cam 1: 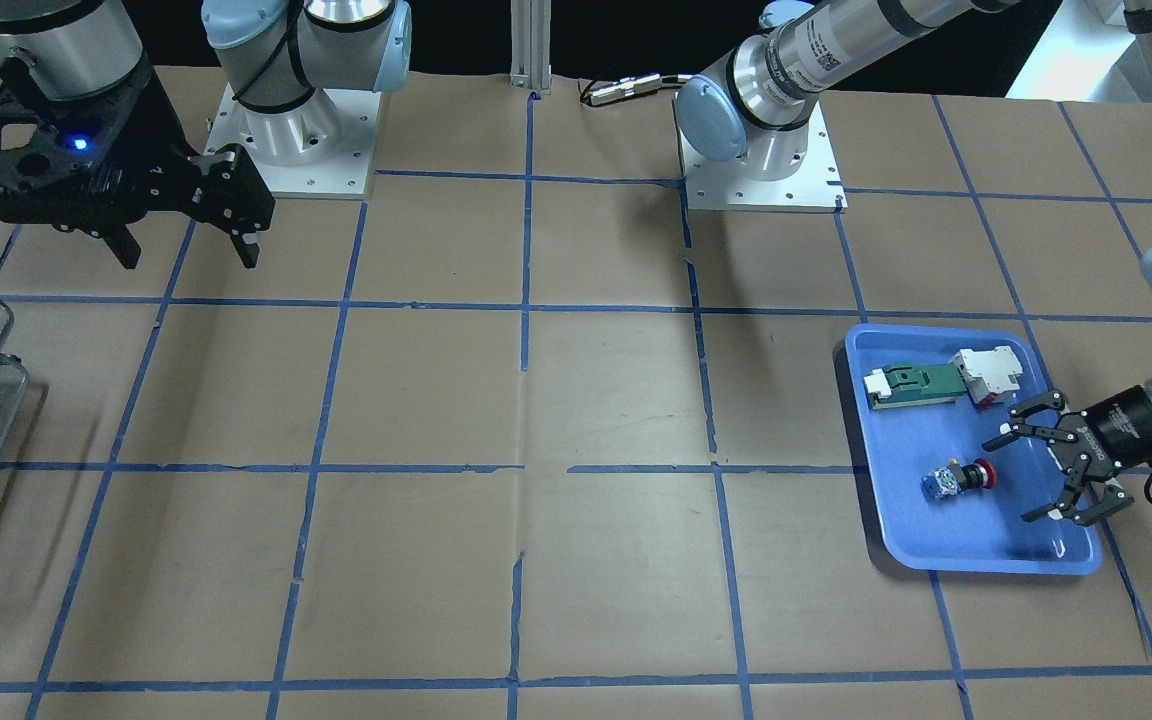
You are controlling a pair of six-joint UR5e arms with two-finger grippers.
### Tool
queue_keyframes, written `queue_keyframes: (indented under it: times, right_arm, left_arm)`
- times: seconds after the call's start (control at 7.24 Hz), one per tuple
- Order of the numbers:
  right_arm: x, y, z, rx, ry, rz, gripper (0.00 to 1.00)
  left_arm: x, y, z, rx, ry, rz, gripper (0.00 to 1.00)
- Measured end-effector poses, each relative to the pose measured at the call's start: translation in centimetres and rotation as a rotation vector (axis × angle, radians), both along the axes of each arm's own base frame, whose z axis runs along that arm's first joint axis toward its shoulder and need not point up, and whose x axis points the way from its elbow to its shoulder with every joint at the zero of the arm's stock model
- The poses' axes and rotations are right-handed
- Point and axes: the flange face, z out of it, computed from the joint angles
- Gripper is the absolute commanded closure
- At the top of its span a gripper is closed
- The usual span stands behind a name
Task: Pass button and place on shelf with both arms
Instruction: 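Lower the left gripper and close it on the red push button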
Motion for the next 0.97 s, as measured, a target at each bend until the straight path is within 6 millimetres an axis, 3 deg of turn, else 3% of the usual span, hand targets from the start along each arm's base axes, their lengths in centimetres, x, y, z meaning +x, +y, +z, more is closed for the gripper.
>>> queue_keyframes:
  times: [0.83, 0.97]
  right_arm:
    - [0.0, -0.1, -0.1, 0.001, 0.001, 0.001, 0.00]
    - [0.0, 0.0, 0.0, 0.001, 0.002, 0.001, 0.00]
  left_arm:
    - [-0.1, 0.3, -1.9, 0.021, 0.016, -0.011, 0.00]
    - [0.0, 0.3, -2.2, 0.024, 0.018, -0.011, 0.05]
